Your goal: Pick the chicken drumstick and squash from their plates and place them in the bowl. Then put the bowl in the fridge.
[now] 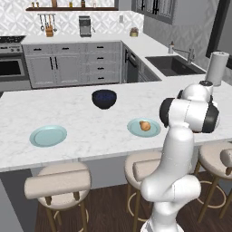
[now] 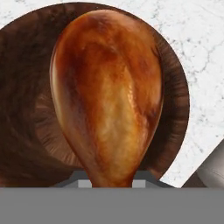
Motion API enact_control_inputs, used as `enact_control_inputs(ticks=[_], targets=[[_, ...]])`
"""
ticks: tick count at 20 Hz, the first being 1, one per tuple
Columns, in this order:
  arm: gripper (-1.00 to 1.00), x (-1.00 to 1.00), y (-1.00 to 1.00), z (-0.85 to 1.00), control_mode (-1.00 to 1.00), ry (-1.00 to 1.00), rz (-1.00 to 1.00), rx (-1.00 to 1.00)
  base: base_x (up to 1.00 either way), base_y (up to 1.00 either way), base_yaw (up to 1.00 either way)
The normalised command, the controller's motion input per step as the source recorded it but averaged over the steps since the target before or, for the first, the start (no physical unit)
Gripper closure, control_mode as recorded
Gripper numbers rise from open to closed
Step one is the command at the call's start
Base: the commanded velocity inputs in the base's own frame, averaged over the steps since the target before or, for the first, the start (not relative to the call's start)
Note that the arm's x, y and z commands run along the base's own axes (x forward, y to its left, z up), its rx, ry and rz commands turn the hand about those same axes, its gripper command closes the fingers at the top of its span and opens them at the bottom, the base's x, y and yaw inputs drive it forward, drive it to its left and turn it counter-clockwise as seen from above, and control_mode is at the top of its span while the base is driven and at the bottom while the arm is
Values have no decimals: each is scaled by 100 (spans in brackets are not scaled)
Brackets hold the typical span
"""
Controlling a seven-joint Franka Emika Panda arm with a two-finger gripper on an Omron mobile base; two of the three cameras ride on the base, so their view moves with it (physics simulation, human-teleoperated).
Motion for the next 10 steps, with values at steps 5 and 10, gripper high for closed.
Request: enact_control_inputs(ticks=[5,10], targets=[[100,0,0,-27,-100,0,0,0,0,0,0],[100,9,-12,0,-100,0,0,0,0,0,0]])
